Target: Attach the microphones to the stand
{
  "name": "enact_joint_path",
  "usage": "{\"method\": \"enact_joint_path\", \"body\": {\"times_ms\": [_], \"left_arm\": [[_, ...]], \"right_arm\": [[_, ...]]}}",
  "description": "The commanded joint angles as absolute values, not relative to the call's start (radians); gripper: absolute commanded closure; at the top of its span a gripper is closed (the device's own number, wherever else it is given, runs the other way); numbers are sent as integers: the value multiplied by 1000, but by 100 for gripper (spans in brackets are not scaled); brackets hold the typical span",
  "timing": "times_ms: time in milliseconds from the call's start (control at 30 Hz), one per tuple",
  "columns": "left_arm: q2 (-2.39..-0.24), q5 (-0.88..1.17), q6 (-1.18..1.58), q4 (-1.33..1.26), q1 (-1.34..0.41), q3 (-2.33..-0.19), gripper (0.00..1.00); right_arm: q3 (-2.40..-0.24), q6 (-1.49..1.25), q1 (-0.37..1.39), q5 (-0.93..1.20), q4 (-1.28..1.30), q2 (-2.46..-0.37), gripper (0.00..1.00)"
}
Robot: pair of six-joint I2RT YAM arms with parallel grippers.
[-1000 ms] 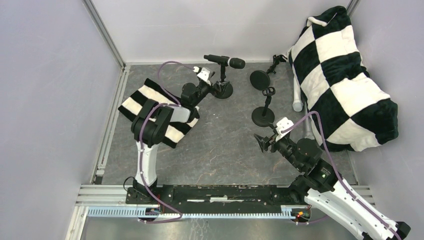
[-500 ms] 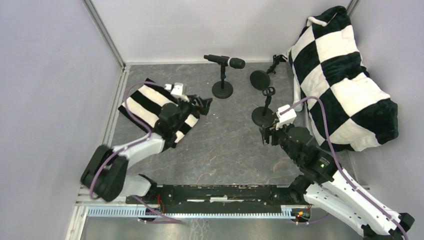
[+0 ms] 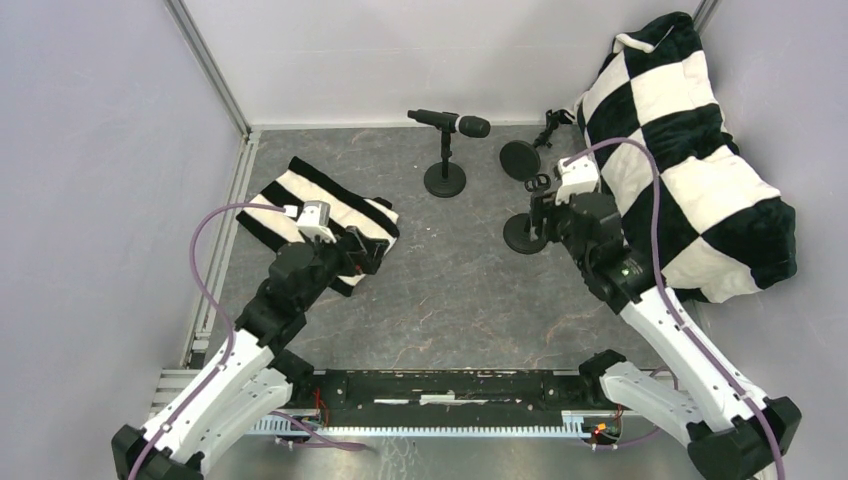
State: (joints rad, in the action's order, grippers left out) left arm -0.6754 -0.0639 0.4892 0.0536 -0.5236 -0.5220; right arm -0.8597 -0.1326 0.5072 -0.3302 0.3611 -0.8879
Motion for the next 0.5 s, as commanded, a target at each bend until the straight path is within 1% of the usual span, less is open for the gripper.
{"method": "enact_joint_path", "body": {"times_ms": [0,133,300,367,467], "left_arm": [[-609,-89,452,301,-525,-563,0],[-581,-79,410,334,-525,-543,0],[-587,-52,396,316,-525,-543,0],[-594,-52,396,315,-525,-542,0],[-607,-50,394,312,-525,-541,0]], "right_arm": [[-939,-136,361,-169,264,-960,26],[-909,-180,245,-4,182,-1032,25],[-858,-168,222,109,95,-1091,24],[-838,-150,223,126,69,-1115,24],[-800,-112,224,92,31,-1147,24]]}}
